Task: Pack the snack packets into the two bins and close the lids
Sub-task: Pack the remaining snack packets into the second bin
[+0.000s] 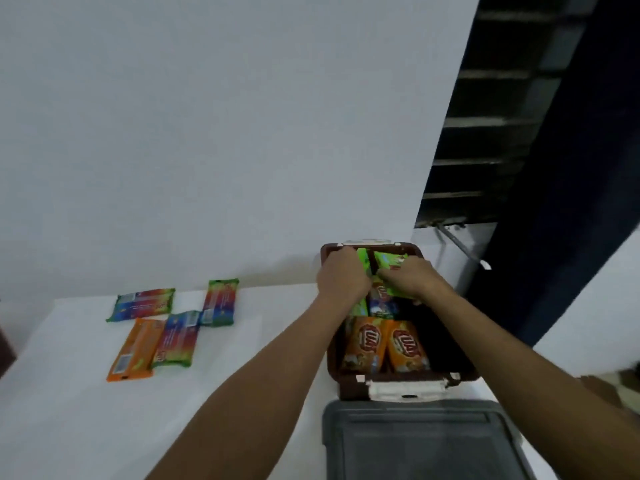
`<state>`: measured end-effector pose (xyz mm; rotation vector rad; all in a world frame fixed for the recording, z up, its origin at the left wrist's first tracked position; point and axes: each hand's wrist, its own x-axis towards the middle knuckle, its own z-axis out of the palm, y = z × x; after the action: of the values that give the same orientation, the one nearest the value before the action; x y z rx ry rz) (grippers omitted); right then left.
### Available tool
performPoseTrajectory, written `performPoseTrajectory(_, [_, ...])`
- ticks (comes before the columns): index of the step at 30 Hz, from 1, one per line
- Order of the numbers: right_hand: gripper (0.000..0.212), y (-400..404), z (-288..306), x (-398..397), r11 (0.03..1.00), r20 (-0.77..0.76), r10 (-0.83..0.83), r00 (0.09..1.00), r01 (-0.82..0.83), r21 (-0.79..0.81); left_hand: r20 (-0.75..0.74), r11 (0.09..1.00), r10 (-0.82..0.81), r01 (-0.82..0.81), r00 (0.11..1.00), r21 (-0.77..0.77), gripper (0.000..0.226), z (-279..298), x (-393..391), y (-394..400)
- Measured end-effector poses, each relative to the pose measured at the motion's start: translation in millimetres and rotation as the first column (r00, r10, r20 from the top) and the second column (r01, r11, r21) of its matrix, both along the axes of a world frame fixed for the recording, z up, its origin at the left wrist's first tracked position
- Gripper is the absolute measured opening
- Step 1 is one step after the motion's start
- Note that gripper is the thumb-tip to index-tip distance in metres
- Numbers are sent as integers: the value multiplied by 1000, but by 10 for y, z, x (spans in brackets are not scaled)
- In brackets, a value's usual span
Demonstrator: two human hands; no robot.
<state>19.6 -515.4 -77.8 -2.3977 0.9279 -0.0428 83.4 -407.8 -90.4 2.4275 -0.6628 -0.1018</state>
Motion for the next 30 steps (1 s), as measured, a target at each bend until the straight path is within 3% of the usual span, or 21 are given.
performPoseTrajectory(4, [60,-129,-321,137,999,-81,-42,996,43,15,380,953,-39,-80,924,293,25,-368,-76,-322])
performPoseTrajectory(6, [52,-149,-448,228,999,-82,-26,996,29,40,427,940,-26,-123,904,318,27,-525,-66,-368])
performPoseTrajectory(9, [50,-184,-538,241,994,-84,-3,996,12,109,130,909,-178,113,975,400,29,-545,-13,-371])
performPoseTrajectory(11, [43,-230,-538,206,995,-135,49,990,-37,88,-22,896,-235,225,972,382,29,-417,47,-318])
performPoseTrajectory(13, [35,-253,-504,169,997,-209,68,975,-62,37,-126,865,-316,341,940,368,34,-312,68,-225])
performPoseTrajectory(16, [37,-248,-465,68,989,-345,133,929,-146,-12,-298,713,-503,585,811,388,65,-236,-32,-25])
performPoseTrajectory(18, [40,-199,-477,-28,979,-409,174,896,-203,-28,-291,638,-566,633,771,438,77,-251,-106,42])
performPoseTrajectory(21, [38,-108,-513,-154,959,-497,200,844,-272,-76,-85,608,-544,462,835,645,70,-371,-182,35])
performPoseTrajectory(23, [40,-59,-544,-201,951,-530,221,819,-302,-70,22,612,-528,363,849,703,65,-447,-212,42])
performPoseTrajectory(26, [41,36,-541,-238,950,-519,258,815,-311,-16,94,631,-565,356,820,689,58,-468,-252,125])
performPoseTrajectory(28, [40,92,-536,-223,962,-516,231,825,-274,-7,153,728,-561,398,813,558,46,-434,-260,234])
performPoseTrajectory(30, [36,234,-454,-193,968,-488,156,859,-232,-98,251,864,-483,410,839,293,35,-405,-214,425])
